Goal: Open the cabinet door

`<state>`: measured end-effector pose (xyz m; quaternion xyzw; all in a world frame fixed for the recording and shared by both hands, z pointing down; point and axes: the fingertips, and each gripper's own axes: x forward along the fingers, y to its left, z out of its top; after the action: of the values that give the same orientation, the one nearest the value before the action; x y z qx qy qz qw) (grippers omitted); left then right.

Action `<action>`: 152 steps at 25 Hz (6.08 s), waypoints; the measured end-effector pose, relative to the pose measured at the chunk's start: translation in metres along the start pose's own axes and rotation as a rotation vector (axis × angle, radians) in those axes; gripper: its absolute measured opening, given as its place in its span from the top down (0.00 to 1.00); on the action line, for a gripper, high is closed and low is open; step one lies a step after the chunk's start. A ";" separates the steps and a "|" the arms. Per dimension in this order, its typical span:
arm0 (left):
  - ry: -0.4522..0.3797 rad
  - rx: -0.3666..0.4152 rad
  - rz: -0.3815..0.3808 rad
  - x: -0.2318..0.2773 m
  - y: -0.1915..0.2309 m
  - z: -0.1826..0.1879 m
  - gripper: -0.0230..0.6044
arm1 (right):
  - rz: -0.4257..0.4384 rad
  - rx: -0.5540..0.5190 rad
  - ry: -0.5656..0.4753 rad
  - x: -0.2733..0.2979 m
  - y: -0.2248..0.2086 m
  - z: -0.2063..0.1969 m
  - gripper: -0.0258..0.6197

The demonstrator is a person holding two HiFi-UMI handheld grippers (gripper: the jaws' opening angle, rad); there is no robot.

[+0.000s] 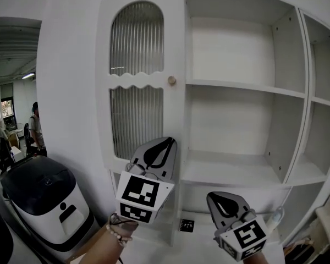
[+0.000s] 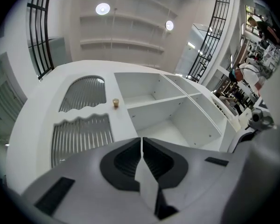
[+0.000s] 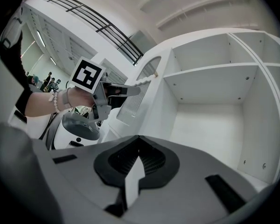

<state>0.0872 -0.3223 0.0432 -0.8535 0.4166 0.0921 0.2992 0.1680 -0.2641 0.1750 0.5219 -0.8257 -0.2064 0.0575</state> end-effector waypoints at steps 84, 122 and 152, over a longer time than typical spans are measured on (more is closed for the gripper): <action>-0.095 0.021 0.006 0.053 0.079 0.113 0.82 | 0.045 -0.035 -0.105 0.024 0.023 0.023 0.96; -0.144 0.017 -0.080 -0.012 0.087 0.137 0.85 | 0.086 -0.030 -0.170 0.037 0.042 0.037 0.96; -0.162 -0.035 -0.124 -0.075 0.111 0.157 0.84 | 0.142 -0.032 -0.202 0.042 0.079 0.060 0.96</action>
<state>-0.0311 -0.2331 -0.1007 -0.8725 0.3358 0.1495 0.3220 0.0646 -0.2549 0.1473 0.4374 -0.8588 -0.2666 -0.0033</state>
